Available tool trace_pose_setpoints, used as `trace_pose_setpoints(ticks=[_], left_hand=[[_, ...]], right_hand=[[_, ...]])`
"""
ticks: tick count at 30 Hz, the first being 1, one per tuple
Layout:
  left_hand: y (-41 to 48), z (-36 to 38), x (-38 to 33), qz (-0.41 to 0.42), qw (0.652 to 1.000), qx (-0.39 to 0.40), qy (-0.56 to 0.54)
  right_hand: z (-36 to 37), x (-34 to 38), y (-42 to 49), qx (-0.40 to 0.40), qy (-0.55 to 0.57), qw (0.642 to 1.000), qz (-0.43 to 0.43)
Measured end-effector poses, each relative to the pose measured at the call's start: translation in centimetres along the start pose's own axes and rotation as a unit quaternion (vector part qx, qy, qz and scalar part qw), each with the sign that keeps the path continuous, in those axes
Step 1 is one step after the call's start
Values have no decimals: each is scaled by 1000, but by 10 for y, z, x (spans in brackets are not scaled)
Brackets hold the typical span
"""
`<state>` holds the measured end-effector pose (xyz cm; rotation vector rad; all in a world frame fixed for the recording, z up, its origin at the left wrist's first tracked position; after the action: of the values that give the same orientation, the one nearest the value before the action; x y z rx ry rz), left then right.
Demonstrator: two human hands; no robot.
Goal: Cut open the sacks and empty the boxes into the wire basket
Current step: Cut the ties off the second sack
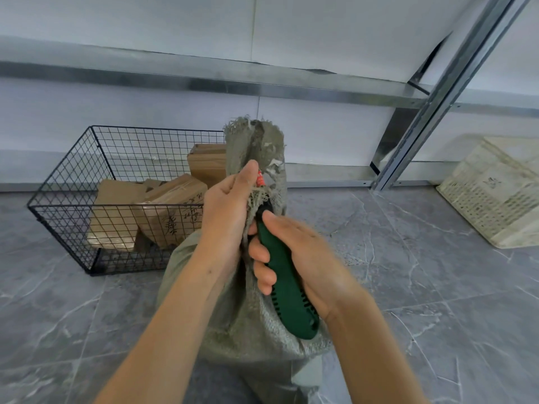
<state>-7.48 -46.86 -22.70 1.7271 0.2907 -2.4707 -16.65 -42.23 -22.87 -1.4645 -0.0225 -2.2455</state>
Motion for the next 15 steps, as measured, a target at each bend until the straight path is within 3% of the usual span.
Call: trace_pose_setpoints(ticks=[5, 15], left_hand=[[0, -1, 3, 62, 995, -71, 11], [2, -6, 7, 109, 990, -92, 14]], right_hand=[[1, -7, 5, 1, 7, 1000, -28], [4, -18, 13, -40, 2, 998, -51]])
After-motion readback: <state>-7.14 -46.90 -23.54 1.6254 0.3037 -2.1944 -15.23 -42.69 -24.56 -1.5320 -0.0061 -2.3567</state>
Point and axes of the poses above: each hand's wrist, its own y-axis towards the middle knuckle, its own z-axis out of the palm, x = y × z, the point moved 3 cm from there along y, towards the middle knuckle, and after that the axes turned 4 degrees about -x, right-handed, at the moved point
